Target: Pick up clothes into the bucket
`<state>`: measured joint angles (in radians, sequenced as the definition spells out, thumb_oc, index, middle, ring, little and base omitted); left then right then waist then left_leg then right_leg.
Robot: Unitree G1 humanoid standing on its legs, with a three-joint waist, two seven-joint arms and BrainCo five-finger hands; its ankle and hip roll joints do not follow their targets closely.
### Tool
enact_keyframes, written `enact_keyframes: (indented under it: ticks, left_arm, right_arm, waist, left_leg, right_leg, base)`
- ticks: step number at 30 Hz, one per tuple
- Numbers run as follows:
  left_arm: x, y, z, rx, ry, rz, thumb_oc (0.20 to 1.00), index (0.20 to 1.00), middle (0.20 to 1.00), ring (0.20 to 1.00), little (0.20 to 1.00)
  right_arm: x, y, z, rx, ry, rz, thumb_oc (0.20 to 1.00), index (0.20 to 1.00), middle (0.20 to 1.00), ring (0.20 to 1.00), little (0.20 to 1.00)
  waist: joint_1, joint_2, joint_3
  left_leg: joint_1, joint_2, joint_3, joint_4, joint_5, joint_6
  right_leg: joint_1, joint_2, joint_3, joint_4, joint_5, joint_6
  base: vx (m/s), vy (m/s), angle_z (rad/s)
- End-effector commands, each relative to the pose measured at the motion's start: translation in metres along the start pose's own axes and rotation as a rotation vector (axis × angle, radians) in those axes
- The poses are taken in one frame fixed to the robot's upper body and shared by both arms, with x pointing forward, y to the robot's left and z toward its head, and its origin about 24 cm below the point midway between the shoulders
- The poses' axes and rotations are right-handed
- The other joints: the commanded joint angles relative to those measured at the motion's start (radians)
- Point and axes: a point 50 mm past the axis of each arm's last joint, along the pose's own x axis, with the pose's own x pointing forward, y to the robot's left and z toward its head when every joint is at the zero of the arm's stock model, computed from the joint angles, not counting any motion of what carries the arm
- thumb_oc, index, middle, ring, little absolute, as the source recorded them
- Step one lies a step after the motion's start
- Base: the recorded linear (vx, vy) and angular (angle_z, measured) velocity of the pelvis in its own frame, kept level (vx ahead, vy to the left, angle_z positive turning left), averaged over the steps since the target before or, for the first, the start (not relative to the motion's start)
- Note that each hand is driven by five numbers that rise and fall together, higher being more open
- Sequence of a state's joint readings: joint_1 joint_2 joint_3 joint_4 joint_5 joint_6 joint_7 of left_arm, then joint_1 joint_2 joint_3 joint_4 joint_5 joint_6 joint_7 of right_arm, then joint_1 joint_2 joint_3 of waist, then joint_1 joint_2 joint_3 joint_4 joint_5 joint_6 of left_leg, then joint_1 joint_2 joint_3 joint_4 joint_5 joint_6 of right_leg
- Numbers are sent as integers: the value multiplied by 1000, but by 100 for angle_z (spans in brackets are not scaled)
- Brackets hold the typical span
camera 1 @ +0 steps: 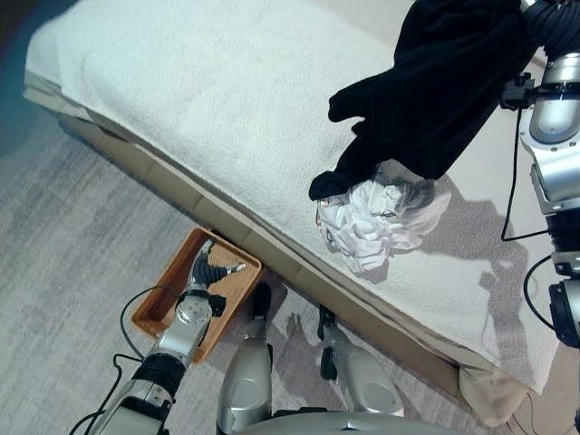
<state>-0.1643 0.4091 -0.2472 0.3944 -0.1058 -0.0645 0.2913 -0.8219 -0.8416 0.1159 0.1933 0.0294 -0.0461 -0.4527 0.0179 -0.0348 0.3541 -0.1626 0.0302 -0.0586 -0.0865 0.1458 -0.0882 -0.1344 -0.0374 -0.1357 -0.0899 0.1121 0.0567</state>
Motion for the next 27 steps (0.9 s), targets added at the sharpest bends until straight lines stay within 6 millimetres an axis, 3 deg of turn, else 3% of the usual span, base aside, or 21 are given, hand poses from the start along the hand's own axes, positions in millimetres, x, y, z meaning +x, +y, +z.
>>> enact_keyframes:
  ticks: [1,6,12,17,21,27]
  left_arm:
    - [-3,8,22,-81,-123,-13,1000,1000,1000,1000,1000]
    - [3,25,87,-86,-379,-80,1000,1000,1000,1000,1000]
    - [11,5,126,-70,-489,-233,1000,1000,1000,1000,1000]
    - [19,-28,137,-107,-464,-400,1000,1000,1000,1000,1000]
    - [23,-55,125,-140,-371,-475,1000,1000,1000,1000,1000]
    - [24,-79,116,-150,-299,-527,1000,1000,1000,1000,1000]
  right_arm:
    - [-2,3,14,44,-89,70,200,200,200,200,200]
    - [-22,25,16,125,-80,331,200,200,200,200,200]
    - [-36,49,27,185,-93,591,200,200,200,200,200]
    - [-52,75,45,294,-128,765,200,200,200,200,200]
    - [-66,89,73,419,-214,895,200,200,200,200,200]
    - [-81,99,90,606,-224,966,200,200,200,200,200]
  waist:
    - [-19,-37,-176]
    - [-29,-43,-234]
    - [-42,-54,-277]
    - [-50,-51,-293]
    - [-56,-49,-300]
    - [-61,-45,-297]
  left_leg:
    - [31,-43,51,-1,-65,42]
    - [77,-36,69,-1,-83,44]
    - [110,-29,82,-1,-92,42]
    - [131,-28,87,-1,-96,42]
    - [138,-29,89,-1,-96,43]
    - [145,-29,89,-1,-96,45]
  right_leg:
    - [5,-33,6,3,4,69]
    - [44,-31,13,3,-10,72]
    - [74,-28,22,3,-16,72]
    - [92,-29,29,3,-17,70]
    - [99,-30,30,3,-16,69]
    - [105,-33,28,3,-15,70]
  base:
    - [87,7,-2]
    - [78,-1,-12]
    - [54,-3,-9]
    - [22,2,-5]
    - [0,0,0]
    - [0,0,0]
